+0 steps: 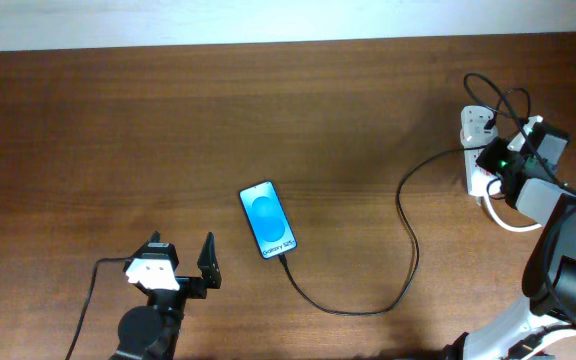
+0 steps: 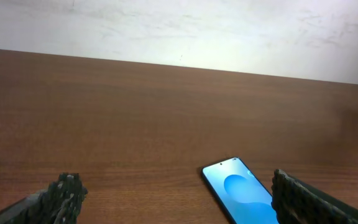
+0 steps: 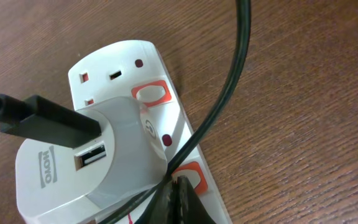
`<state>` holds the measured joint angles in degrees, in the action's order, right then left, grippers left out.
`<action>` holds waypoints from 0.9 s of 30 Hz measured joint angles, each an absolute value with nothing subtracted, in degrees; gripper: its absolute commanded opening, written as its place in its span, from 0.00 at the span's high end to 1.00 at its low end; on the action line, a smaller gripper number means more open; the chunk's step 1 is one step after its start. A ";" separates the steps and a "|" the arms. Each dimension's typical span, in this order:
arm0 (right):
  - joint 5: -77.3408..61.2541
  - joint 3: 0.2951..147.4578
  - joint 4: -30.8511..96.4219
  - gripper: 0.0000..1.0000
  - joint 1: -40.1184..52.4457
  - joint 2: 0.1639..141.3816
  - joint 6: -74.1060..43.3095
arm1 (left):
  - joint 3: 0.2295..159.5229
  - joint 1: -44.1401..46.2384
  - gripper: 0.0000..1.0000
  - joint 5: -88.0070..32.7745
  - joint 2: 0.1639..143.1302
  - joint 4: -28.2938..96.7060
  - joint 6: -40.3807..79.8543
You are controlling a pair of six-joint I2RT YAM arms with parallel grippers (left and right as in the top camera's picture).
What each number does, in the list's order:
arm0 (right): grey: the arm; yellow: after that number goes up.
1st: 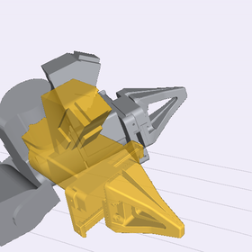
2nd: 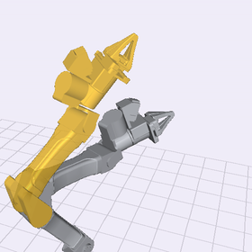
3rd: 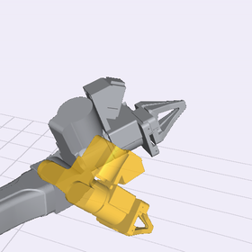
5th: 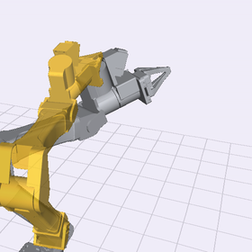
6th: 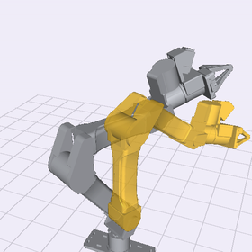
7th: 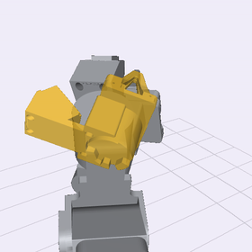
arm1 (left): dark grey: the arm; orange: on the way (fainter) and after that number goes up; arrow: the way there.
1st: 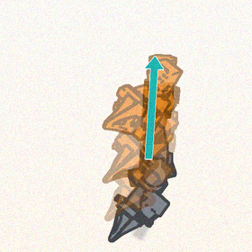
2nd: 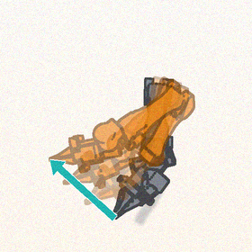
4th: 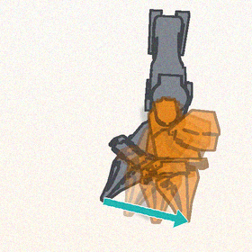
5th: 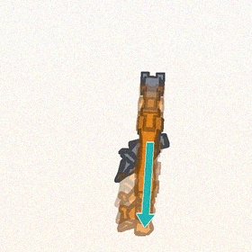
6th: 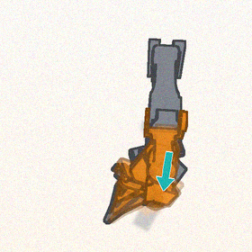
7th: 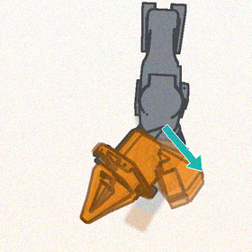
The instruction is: Plug charger to phone and switch on socket
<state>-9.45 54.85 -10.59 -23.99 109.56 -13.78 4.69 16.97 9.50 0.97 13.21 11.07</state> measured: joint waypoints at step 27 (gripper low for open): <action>-11.75 55.24 -9.58 0.96 -26.92 107.22 -15.05 | 4.69 16.97 0.01 9.50 0.95 13.21 11.07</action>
